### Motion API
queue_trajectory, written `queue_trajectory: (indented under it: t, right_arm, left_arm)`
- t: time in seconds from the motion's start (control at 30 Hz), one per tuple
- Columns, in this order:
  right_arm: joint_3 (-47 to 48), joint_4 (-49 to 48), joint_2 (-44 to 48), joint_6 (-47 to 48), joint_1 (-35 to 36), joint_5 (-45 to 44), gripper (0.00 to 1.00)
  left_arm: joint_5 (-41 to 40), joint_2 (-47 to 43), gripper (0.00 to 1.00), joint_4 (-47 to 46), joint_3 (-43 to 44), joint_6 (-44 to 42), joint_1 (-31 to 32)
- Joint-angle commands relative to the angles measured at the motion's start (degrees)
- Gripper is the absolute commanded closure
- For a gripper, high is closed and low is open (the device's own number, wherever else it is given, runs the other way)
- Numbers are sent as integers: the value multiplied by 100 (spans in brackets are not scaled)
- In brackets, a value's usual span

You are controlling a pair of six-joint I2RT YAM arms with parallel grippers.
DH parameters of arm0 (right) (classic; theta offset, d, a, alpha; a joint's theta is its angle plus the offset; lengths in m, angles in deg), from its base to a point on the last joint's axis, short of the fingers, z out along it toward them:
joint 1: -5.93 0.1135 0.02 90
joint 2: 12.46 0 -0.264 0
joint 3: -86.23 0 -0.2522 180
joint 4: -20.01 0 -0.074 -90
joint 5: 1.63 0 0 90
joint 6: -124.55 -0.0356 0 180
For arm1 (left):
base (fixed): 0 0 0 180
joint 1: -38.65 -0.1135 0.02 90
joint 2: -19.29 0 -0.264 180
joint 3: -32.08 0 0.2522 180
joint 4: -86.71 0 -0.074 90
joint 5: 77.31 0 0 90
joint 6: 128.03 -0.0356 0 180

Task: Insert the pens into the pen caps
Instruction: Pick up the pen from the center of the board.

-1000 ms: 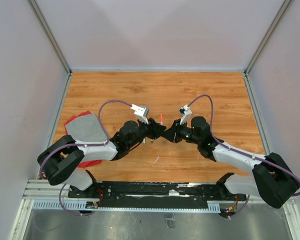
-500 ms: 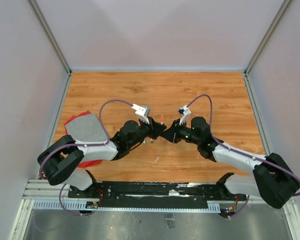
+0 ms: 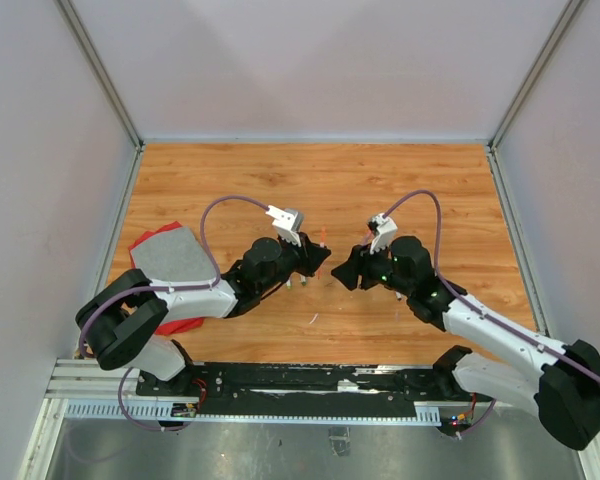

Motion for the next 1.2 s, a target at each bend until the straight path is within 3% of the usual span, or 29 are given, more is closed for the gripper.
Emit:
queue_trajectory:
  t: [0.0,0.27,0.43,0.77,1.17]
  right_arm:
    - [381,1698,496,331,62,-1305,47]
    - [707,3194,876,204,44,-2612,44]
    - [986,3879,727,167,-138,-2902,43]
    - [1528,4846,113,126,-642,-2707,41]
    - [1468,5022,-322,59,-1182,-1925,41]
  left_arm:
    - [-178,69,100,102,203,-188,-10]
    - [-407,63,100,228,237,-241,-10]
    - [-480,63,100,254,236,-227,-10]
    - [-526,74,99,277,236,-207,-15]
    - [-595,64,100,313,229,-210,-11]
